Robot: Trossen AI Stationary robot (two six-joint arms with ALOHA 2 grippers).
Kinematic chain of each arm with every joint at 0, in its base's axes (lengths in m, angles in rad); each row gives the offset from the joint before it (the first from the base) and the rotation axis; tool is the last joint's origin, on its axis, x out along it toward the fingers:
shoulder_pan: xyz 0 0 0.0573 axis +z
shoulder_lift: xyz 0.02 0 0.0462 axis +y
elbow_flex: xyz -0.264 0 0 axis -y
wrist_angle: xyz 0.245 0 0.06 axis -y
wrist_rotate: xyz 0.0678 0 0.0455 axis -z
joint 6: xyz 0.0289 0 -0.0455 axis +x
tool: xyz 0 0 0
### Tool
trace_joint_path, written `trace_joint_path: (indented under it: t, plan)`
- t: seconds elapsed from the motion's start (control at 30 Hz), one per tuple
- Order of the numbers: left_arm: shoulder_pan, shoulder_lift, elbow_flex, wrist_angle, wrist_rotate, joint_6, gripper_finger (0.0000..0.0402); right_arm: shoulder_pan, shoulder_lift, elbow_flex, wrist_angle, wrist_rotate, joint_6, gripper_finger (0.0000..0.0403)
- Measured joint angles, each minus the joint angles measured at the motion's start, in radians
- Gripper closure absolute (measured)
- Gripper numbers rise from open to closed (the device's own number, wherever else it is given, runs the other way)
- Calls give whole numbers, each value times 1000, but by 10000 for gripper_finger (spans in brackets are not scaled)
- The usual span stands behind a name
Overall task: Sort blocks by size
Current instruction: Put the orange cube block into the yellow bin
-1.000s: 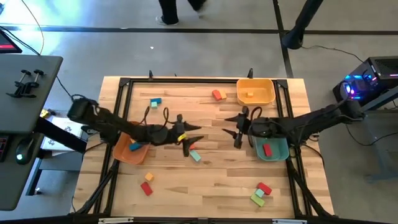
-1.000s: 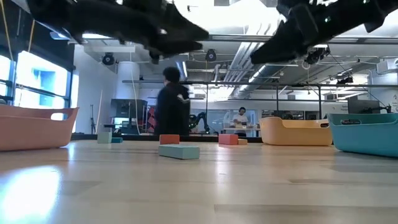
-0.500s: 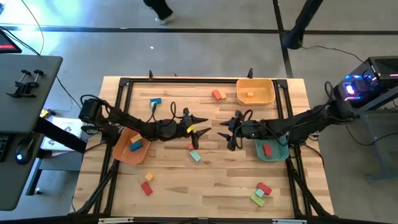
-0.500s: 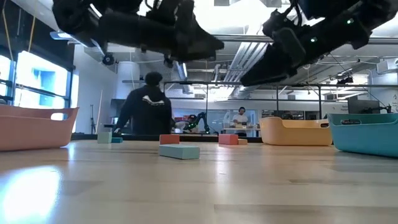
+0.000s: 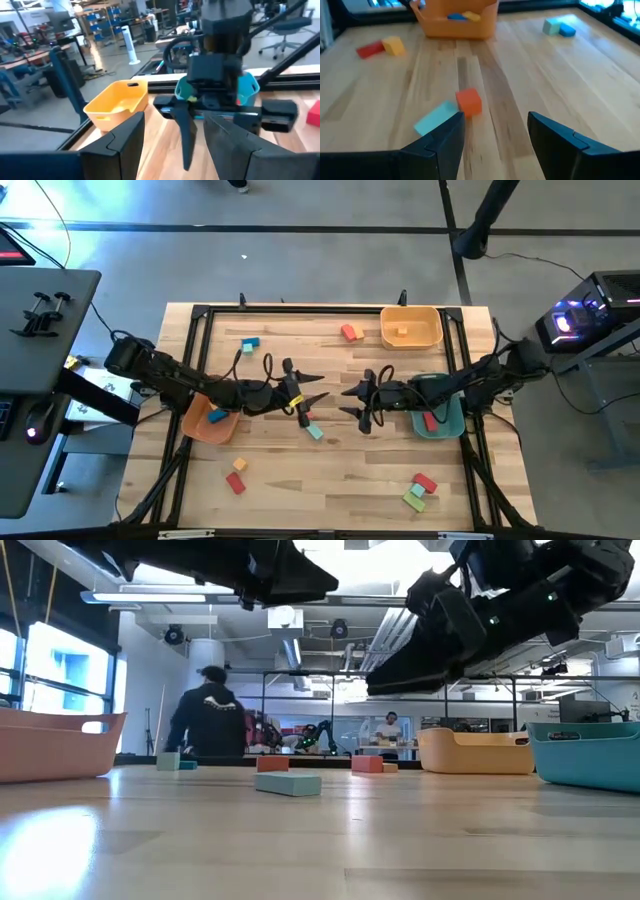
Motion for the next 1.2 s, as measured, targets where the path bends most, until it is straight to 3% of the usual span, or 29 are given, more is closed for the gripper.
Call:
trace_joint_path:
  t: [0.27, 0.53, 0.67, 0.87, 1.03, 1.13, 1.2]
  plan:
    - [1, 1, -2, -16, -12, 0, 214, 2, -4, 0, 28, 15, -37, 190]
    - [6, 1, -2, -24, -13, 1, 214, -17, -225, 0, -102, 334, -177, 190]
    - [37, 1, -2, -27, 75, 7, 214, -77, -372, 0, -168, 363, -187, 190]
    - [97, 1, -2, -26, 168, -6, 214, -189, -457, 0, -282, 269, -73, 190]
    - [160, 2, -2, -21, 229, -11, 214, -270, -346, 1, -266, 121, -23, 190]
    - [204, 2, -37, 46, 288, -12, 214, -301, -274, 1, -251, 94, -14, 190]
    - [237, 2, -77, 98, 321, -34, 214, -316, -235, 0, -238, 14, -29, 190]
